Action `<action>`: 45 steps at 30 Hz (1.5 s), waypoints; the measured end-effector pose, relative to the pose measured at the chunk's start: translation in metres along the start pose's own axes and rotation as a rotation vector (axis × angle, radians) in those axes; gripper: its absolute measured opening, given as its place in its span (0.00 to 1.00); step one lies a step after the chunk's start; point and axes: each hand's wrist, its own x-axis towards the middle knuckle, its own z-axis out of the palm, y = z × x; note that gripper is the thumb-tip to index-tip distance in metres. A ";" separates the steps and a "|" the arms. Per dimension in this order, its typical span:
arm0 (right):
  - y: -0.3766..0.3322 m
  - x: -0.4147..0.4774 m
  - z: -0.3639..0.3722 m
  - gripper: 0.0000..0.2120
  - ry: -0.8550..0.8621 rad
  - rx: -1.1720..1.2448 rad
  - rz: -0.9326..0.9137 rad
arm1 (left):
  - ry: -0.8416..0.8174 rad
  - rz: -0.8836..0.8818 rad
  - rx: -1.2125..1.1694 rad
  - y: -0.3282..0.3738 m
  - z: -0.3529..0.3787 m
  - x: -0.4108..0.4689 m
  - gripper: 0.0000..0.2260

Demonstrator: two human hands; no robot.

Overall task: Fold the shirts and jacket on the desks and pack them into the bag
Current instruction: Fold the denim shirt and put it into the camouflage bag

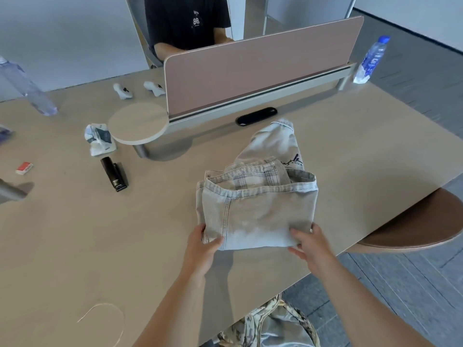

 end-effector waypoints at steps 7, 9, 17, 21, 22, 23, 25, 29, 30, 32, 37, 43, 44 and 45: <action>0.009 -0.009 -0.022 0.12 -0.049 0.023 -0.024 | 0.124 0.013 0.080 -0.005 0.007 -0.019 0.04; 0.014 -0.024 -0.034 0.10 -0.064 -0.049 -0.039 | 0.158 0.004 0.103 -0.008 0.006 -0.040 0.03; 0.020 -0.112 -0.079 0.08 0.007 -0.208 -0.098 | 0.247 0.093 0.137 0.012 -0.010 -0.148 0.18; -0.006 -0.152 -0.096 0.12 0.073 -0.132 -0.096 | 0.255 0.147 0.134 0.053 -0.012 -0.185 0.11; -0.016 -0.155 -0.100 0.11 0.084 -0.119 -0.103 | 0.255 0.155 0.108 0.067 -0.010 -0.191 0.09; -0.027 -0.157 -0.104 0.11 0.083 -0.109 -0.112 | 0.251 0.163 0.079 0.080 -0.008 -0.195 0.09; -0.048 -0.152 -0.110 0.10 0.045 -0.043 -0.086 | 0.228 0.170 0.013 0.103 -0.002 -0.194 0.09; -0.085 -0.140 -0.113 0.16 0.037 -0.067 -0.059 | 0.164 0.187 -0.031 0.135 0.008 -0.165 0.12; -0.093 -0.133 -0.110 0.19 0.051 -0.059 -0.053 | 0.156 0.195 -0.032 0.142 0.010 -0.153 0.13; -0.105 -0.110 -0.100 0.17 0.074 -0.056 -0.053 | 0.141 0.211 -0.010 0.153 0.013 -0.123 0.16; -0.138 -0.050 -0.065 0.19 0.151 -0.149 -0.166 | 0.095 0.215 0.115 0.171 0.017 -0.031 0.21; -0.155 0.019 -0.021 0.06 0.156 -0.103 -0.175 | 0.000 0.183 0.063 0.177 0.025 0.059 0.26; -0.152 0.022 -0.017 0.12 0.160 -0.152 -0.182 | -0.050 0.176 0.058 0.175 0.029 0.066 0.24; -0.150 0.021 -0.015 0.17 0.187 -0.274 -0.207 | -0.119 0.176 0.068 0.174 0.034 0.067 0.18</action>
